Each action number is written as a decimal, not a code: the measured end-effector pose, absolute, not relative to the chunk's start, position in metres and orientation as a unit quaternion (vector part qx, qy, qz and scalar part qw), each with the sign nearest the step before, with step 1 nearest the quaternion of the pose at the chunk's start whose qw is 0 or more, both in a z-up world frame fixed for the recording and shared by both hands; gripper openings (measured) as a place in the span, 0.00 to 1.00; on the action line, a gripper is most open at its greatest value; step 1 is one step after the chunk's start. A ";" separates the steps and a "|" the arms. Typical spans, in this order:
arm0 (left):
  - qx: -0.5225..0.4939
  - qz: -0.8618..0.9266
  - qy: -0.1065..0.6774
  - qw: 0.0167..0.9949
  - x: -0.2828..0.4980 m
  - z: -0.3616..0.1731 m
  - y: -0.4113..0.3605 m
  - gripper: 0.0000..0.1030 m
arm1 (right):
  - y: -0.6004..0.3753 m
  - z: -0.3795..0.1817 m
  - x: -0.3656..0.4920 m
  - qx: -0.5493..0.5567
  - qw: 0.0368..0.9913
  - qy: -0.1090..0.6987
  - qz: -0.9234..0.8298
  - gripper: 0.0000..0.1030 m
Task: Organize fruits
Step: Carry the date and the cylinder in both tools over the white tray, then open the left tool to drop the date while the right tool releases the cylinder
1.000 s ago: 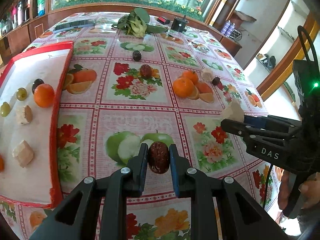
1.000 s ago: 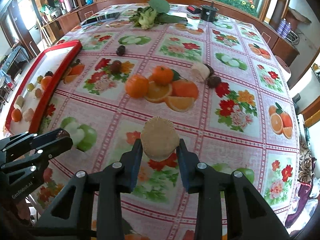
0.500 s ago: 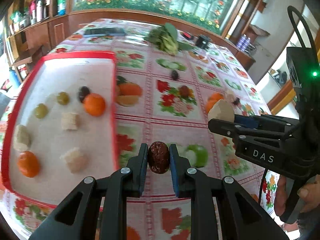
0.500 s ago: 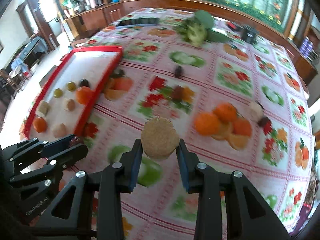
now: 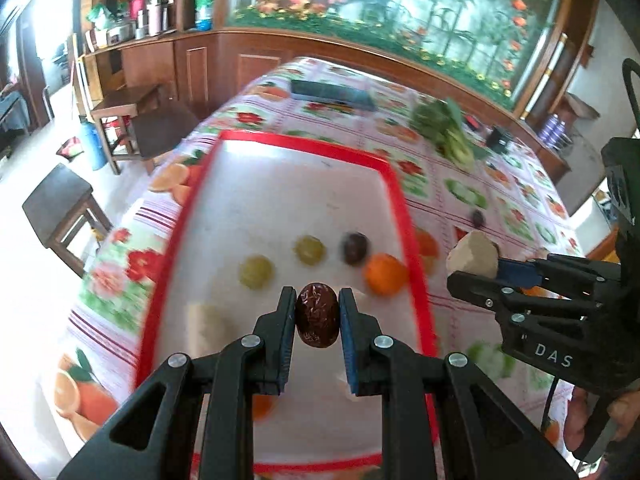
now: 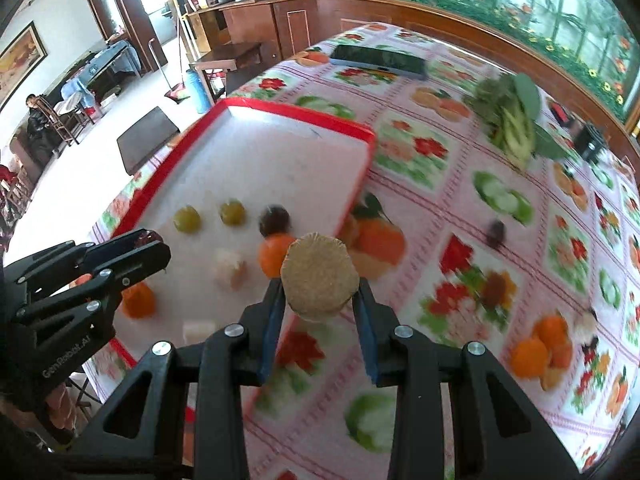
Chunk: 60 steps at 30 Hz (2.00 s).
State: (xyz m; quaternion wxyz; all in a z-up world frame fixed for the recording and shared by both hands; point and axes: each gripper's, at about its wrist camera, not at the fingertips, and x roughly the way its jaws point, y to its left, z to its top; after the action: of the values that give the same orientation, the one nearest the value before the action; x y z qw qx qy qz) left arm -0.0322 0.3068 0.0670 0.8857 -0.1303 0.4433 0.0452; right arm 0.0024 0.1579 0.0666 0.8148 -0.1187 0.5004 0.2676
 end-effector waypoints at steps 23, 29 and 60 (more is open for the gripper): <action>-0.171 0.101 0.483 0.853 0.037 0.022 0.372 0.19 | 0.228 0.022 0.087 -0.128 0.797 0.531 0.259 0.36; -0.167 0.106 0.484 0.853 0.041 0.021 0.372 0.19 | 0.227 0.013 0.093 -0.123 0.790 0.543 0.257 0.36; -0.132 0.144 0.475 0.858 -0.008 0.038 0.324 0.55 | 0.183 0.045 0.013 -0.159 0.814 0.497 0.255 0.61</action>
State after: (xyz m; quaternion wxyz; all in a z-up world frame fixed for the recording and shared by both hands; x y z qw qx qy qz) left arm -0.0081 0.3245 0.0384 0.8584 -0.1315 0.4746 0.1438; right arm 0.0129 0.1825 0.0453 0.8142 -0.1586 0.4968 0.2552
